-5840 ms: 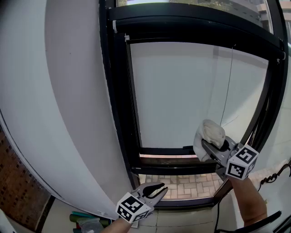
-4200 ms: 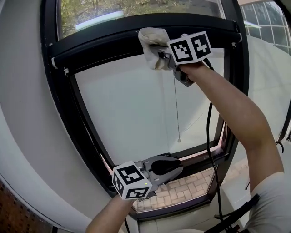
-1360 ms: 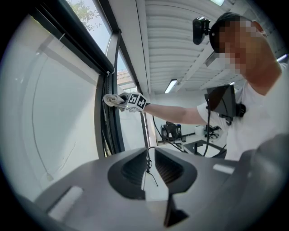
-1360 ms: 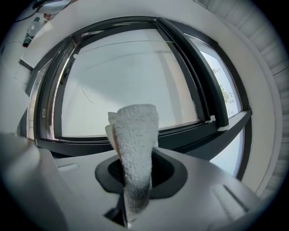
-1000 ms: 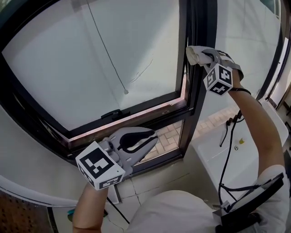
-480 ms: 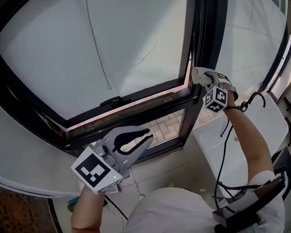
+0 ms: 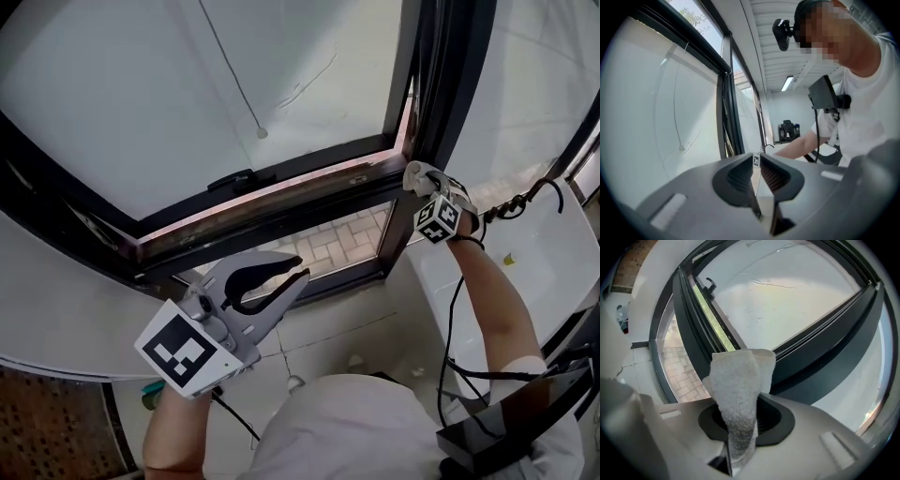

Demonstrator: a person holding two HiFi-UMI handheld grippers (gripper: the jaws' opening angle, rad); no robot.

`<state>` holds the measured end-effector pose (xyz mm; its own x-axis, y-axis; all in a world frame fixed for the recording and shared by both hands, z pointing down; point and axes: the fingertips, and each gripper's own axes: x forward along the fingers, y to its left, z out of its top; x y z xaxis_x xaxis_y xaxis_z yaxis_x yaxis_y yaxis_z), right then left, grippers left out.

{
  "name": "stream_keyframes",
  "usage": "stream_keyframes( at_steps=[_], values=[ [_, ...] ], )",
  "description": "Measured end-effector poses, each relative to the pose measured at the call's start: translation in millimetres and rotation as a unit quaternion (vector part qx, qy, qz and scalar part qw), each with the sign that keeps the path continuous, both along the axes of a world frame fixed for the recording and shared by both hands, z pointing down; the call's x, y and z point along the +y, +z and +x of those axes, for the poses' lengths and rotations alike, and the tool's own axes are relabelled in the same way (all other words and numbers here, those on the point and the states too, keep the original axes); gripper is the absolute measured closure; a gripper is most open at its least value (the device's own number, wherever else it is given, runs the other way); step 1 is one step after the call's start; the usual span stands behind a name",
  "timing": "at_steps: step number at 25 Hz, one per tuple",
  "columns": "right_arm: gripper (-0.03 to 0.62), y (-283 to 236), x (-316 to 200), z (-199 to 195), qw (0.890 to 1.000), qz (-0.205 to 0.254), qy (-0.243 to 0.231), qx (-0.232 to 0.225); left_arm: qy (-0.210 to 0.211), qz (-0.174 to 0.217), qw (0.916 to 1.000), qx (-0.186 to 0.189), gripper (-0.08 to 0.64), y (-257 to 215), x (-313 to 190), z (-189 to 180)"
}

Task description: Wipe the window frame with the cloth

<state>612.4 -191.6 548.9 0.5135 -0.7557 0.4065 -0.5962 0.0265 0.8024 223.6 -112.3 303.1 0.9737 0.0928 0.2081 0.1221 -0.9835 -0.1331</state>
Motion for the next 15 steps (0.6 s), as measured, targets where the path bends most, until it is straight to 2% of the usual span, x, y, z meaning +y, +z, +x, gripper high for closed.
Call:
stream_keyframes(
  at_steps=[4,7,9,12,13,15],
  values=[
    [0.517,2.9,-0.2,-0.6,0.998,0.034,0.015,-0.049,-0.009,0.001,1.0,-0.002,0.491,1.4,-4.4,-0.4],
    [0.517,9.9,3.1,-2.0,0.989,0.064,0.042,-0.124,-0.014,0.005,0.9999,-0.002,0.492,0.8,-5.4,-2.1],
    [0.517,12.1,2.0,-8.0,0.976,0.096,0.066,-0.184,-0.017,0.007,0.9998,-0.001,0.491,-0.7,-6.4,-6.5],
    [0.517,14.0,-4.3,-22.3,0.95,0.142,0.093,-0.262,-0.025,0.008,0.9997,-0.003,0.491,-2.0,-9.6,-17.7],
    [0.517,16.2,-7.5,-27.9,0.942,0.153,0.099,-0.282,-0.027,0.009,0.9996,-0.003,0.491,-2.2,-10.7,-22.2],
    [0.517,21.3,-14.6,-40.3,0.932,0.164,0.103,-0.306,-0.032,0.013,0.9994,-0.002,0.491,-2.3,-12.2,-32.0]
  ],
)
